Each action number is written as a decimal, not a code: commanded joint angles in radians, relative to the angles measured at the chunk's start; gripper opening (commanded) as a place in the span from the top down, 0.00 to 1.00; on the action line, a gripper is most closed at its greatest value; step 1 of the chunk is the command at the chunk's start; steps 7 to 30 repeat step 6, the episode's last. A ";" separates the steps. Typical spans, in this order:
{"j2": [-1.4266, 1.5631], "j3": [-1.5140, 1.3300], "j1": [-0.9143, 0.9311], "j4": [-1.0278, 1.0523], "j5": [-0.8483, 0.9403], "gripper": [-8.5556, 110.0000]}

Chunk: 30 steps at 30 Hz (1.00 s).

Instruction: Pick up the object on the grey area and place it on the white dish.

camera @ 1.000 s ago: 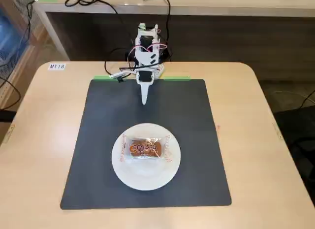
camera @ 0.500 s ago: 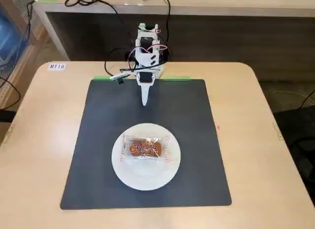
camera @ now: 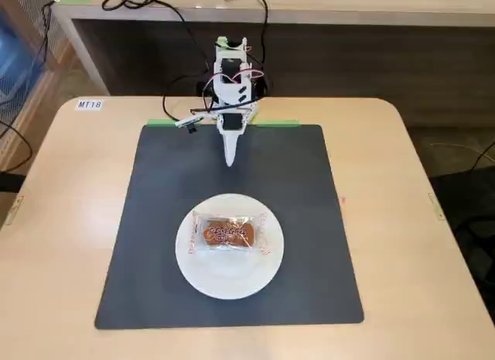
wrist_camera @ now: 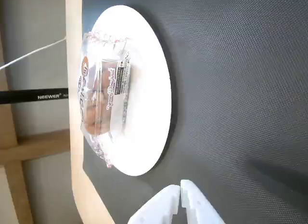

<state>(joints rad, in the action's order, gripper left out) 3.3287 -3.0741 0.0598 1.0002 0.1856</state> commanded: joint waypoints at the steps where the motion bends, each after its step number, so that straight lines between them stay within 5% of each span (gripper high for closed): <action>1: 0.023 -0.066 0.000 -0.015 0.008 0.93; 30: 0.023 -0.066 0.000 -0.015 0.008 0.93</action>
